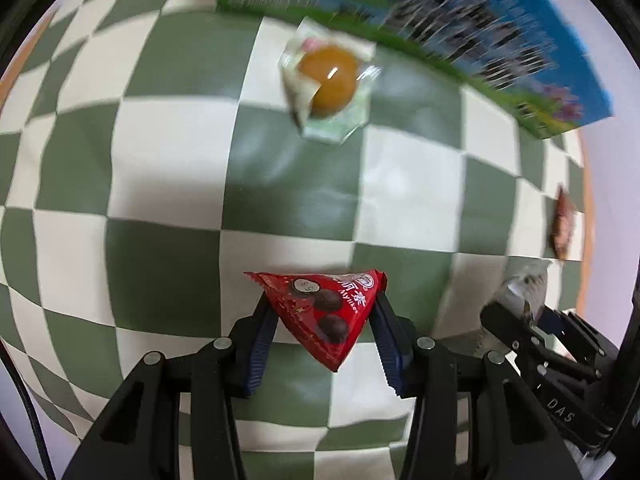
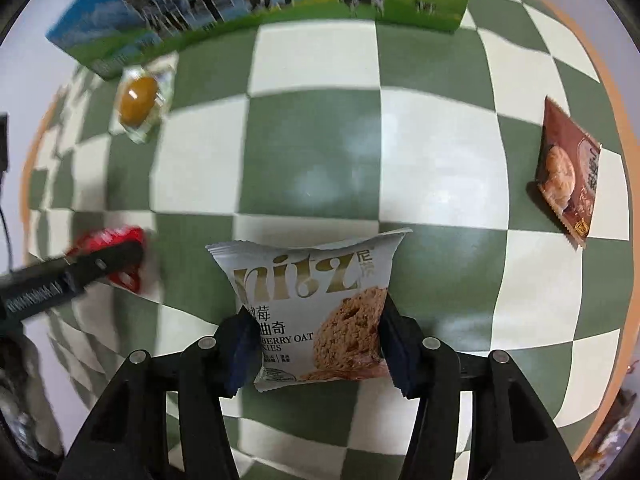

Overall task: Organize snacks
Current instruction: 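Carry both snacks into the box and open both tools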

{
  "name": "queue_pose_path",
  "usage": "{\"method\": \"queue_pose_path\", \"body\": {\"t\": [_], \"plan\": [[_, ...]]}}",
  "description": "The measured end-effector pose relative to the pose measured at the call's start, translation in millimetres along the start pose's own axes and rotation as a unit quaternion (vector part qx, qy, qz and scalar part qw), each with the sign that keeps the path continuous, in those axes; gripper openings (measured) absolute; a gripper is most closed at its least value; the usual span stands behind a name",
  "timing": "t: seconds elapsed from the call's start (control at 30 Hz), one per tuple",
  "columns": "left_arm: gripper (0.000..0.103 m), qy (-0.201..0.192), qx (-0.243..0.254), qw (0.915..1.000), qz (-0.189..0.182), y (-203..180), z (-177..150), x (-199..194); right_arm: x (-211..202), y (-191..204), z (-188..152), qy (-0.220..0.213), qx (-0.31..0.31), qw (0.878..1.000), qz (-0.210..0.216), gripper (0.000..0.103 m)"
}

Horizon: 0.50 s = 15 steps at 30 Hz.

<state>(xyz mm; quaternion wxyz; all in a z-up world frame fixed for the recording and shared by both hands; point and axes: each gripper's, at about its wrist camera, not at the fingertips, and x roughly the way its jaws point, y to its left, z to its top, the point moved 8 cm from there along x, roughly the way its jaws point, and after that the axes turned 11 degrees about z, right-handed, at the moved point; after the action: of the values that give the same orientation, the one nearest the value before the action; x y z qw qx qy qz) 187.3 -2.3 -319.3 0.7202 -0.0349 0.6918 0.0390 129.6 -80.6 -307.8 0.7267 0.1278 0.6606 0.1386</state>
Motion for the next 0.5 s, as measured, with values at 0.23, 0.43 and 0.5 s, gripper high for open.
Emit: {"method": "queue_pose_path", "body": {"t": [0.23,0.43,0.5], "plan": [[0.044,-0.069,0.014,0.9964,-0.048,-2,52,-95,-85,48,55,-0.068,-0.017,0.995,0.07,0.057],[0.044,-0.115,0.019,0.991,-0.067,5,142,-161,-150,80,128,-0.125,-0.045,0.986,0.097,0.057],[0.044,-0.123,0.026,0.9904,-0.057,-8,175,-169,-160,87,158,-0.14,-0.058,0.985,0.085,0.057]]}}
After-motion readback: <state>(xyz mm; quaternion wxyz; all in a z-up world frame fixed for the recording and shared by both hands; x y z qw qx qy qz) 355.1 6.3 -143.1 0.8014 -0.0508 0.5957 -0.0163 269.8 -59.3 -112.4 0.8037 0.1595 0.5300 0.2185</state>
